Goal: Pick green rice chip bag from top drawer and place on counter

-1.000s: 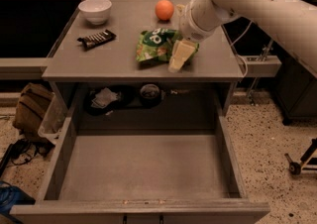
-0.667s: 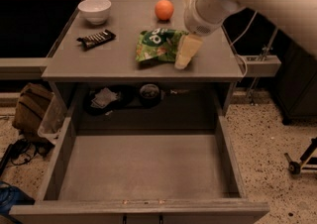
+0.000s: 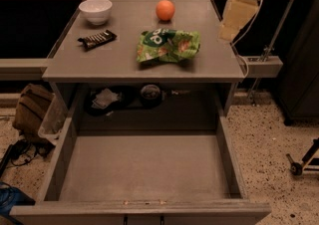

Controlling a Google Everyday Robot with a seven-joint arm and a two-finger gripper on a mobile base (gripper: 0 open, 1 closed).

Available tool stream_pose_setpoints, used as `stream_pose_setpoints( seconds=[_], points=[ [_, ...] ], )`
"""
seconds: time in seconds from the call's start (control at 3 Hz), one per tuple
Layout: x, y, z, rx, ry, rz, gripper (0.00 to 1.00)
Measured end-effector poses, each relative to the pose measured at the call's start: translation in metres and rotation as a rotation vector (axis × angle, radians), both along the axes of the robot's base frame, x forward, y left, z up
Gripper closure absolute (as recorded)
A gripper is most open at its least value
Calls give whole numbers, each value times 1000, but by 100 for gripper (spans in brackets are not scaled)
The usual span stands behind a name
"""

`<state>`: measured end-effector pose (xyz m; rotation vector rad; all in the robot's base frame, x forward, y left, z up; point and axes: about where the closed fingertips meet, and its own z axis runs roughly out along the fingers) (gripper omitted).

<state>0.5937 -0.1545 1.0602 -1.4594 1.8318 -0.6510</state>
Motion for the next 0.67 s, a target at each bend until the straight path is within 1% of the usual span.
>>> stream_pose_setpoints(
  seconds=[0.33, 0.67],
  points=[
    [-45, -28, 56, -29, -106, -98, 0],
    [-94, -40, 97, -28, -211, -141, 0]
  ],
)
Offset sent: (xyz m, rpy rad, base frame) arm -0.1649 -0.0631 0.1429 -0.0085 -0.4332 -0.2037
